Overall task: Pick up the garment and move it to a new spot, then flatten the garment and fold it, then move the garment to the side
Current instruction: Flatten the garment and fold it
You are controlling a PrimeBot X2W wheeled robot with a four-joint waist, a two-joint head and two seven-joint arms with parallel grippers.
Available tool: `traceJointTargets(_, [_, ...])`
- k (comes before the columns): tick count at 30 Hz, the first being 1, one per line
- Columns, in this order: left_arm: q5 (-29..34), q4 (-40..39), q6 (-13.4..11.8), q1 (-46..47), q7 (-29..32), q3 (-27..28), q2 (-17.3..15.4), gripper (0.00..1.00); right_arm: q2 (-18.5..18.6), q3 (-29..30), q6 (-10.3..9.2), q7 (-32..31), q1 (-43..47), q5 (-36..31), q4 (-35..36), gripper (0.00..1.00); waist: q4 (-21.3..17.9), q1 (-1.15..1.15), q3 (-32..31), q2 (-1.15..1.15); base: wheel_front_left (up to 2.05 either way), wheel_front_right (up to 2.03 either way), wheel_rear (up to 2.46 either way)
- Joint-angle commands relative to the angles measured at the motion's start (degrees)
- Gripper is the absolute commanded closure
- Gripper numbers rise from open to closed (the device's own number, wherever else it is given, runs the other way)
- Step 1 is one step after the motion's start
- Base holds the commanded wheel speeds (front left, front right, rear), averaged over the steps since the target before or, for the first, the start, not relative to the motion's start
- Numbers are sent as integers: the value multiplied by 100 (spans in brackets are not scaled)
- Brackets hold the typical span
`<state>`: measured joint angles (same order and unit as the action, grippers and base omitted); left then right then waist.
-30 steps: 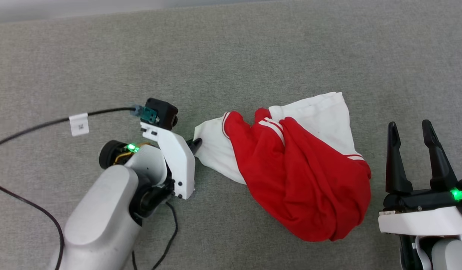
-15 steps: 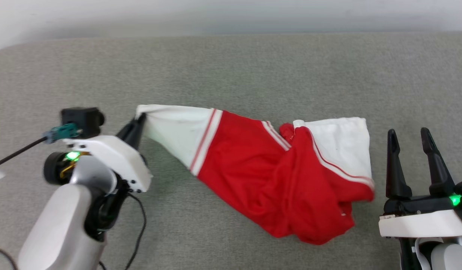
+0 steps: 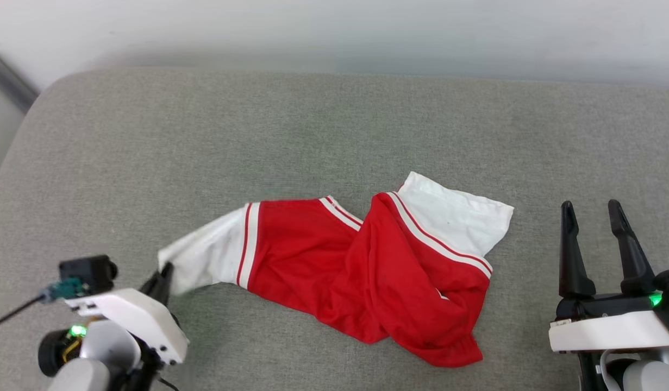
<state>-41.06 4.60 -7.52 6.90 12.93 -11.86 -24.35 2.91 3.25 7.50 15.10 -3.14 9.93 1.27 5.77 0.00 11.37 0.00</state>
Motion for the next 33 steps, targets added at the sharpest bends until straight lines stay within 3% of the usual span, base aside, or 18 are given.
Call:
traceJointTargets(1, [41, 28, 15, -11, -43, -7, 11, 0, -5, 0, -2, 9, 69, -30, -25, 0, 23, 0, -28, 0, 0, 0, 0])
traceJointTargets(5, [120, 195, 192, -8, -350, -174, 171, 0, -6, -6, -2, 10, 94, -69, -67, 0, 94, 0, -114, 0, 0, 0, 0])
traceJointTargets(10, [356, 123, 535, 155, -1240, -259, 313, 0, -6, 16, -2, 3, 113, -187, -37, 0, 214, 0, -217, 0, 0, 0, 0])
traceJointTargets(15, [672, -35, 699, 290, -1985, -382, 430, 0, 155, -60, -2, -503, -40, -417, 222, 0, 404, 0, -246, 0, 0, 0, 0])
traceJointTargets(18, [833, -100, 723, 289, -2253, -475, 469, 0, 595, -322, -2, -1360, -212, -319, 362, 0, 541, 0, -203, 0, 0, 0, 0])
traceJointTargets(26, [945, -149, 755, 373, -2271, -711, 583, 0, 2208, -999, -4, -4640, -1030, 672, 79, 0, 966, 0, 94, 0, 0, 0, 0])
traceJointTargets(30, [946, -204, 761, 457, -2284, -786, 668, 0, 2769, -1234, -4, -5899, -1414, 1070, -198, 0, 1204, 0, 315, 0, 0, 0, 0])
traceJointTargets(33, [928, -234, 791, 569, -2320, -845, 768, 0, 2912, -1205, -3, -6415, -1681, 1160, -395, 0, 1383, 0, 530, 0, 0, 0, 0])
